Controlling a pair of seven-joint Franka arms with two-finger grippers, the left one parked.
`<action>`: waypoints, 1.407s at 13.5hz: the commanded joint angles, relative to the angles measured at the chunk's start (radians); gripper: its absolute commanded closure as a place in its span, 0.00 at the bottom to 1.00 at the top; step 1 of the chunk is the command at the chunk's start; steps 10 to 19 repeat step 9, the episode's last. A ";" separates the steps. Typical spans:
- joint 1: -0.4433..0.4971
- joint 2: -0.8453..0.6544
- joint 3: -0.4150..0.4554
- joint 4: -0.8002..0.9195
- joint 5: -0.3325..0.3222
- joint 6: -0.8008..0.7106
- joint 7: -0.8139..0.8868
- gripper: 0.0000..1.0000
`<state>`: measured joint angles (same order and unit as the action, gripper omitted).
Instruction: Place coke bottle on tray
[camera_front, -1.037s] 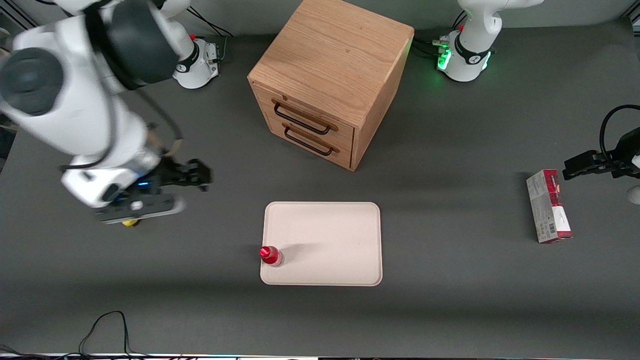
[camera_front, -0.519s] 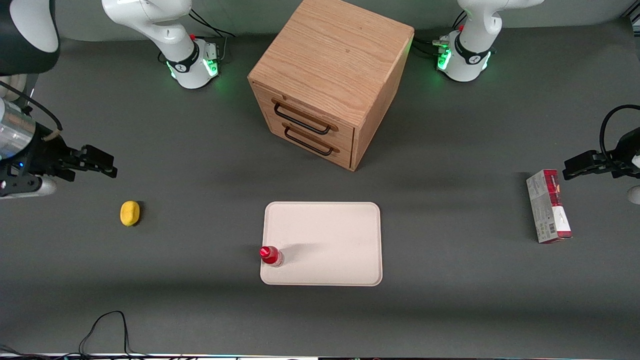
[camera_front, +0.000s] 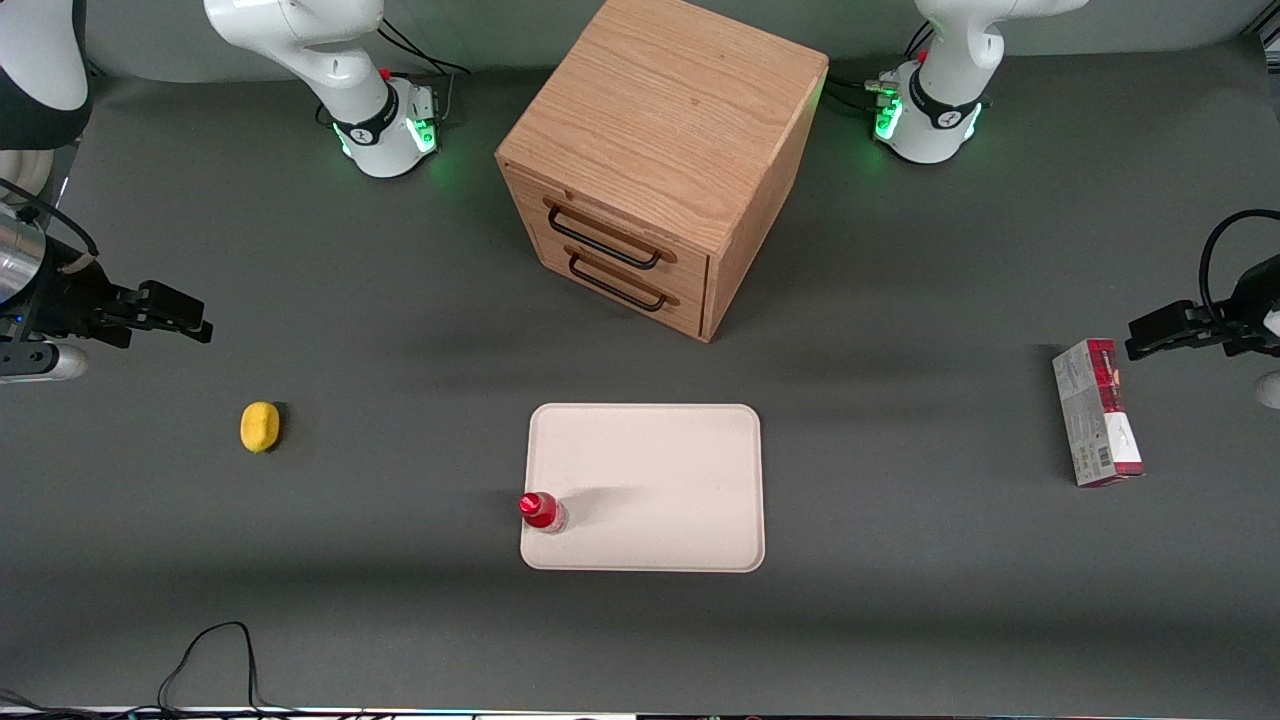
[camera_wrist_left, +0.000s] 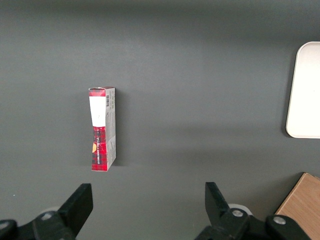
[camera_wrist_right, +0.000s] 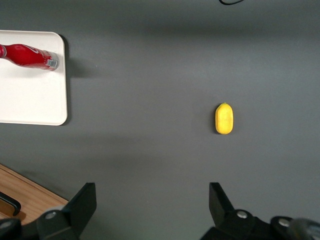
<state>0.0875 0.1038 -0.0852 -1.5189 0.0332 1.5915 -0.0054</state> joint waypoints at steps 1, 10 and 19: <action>0.003 -0.029 -0.001 -0.023 -0.025 0.010 -0.011 0.00; 0.017 -0.026 -0.028 -0.017 -0.030 0.010 -0.010 0.00; 0.017 -0.026 -0.028 -0.017 -0.030 0.010 -0.010 0.00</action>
